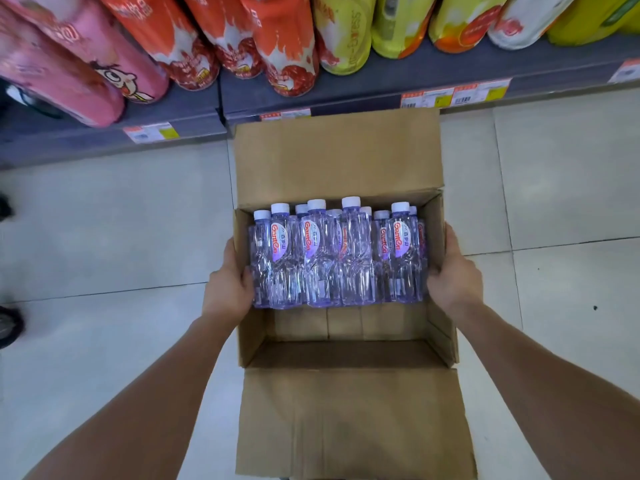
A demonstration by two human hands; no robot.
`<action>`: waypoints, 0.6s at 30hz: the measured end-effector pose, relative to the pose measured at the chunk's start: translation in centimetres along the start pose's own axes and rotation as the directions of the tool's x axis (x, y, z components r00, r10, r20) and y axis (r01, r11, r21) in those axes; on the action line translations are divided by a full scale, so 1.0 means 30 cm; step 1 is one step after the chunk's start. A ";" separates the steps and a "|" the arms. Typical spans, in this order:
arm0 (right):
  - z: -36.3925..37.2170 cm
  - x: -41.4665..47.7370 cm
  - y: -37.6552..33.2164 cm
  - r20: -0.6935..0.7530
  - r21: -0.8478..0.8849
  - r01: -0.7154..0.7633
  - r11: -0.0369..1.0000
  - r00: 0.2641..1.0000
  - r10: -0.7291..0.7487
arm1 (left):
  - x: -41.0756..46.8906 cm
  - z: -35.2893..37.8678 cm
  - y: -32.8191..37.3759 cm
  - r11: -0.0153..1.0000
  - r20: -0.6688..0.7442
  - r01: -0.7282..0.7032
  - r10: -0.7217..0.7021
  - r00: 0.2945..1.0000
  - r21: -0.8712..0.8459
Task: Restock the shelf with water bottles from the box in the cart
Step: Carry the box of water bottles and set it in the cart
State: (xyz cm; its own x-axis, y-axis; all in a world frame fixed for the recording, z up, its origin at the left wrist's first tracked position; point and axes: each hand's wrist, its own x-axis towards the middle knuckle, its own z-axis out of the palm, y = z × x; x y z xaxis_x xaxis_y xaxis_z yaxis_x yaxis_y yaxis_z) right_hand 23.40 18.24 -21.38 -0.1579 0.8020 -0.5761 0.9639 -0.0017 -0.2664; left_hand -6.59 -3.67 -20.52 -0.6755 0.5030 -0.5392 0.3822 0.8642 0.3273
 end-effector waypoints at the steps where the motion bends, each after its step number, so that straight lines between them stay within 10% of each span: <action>1: -0.001 -0.003 0.001 -0.011 0.003 0.007 1.000 1.000 -0.007 | 0.004 -0.003 -0.005 1.000 -0.001 -0.024 0.024 1.000 -0.003; 18: -0.105 -0.157 0.040 0.008 0.043 0.043 0.998 0.999 -0.043 | -0.148 -0.087 -0.018 0.997 0.087 -0.057 0.061 0.994 -0.052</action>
State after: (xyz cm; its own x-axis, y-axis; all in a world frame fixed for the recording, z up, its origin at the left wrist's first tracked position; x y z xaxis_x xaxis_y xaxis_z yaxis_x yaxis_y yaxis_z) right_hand 25.98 16.33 -16.55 -0.2013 0.7962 -0.5705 0.9461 0.0072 -0.3238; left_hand -5.45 -6.39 -16.28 -0.5935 0.5543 -0.5835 0.3867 0.8322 0.3974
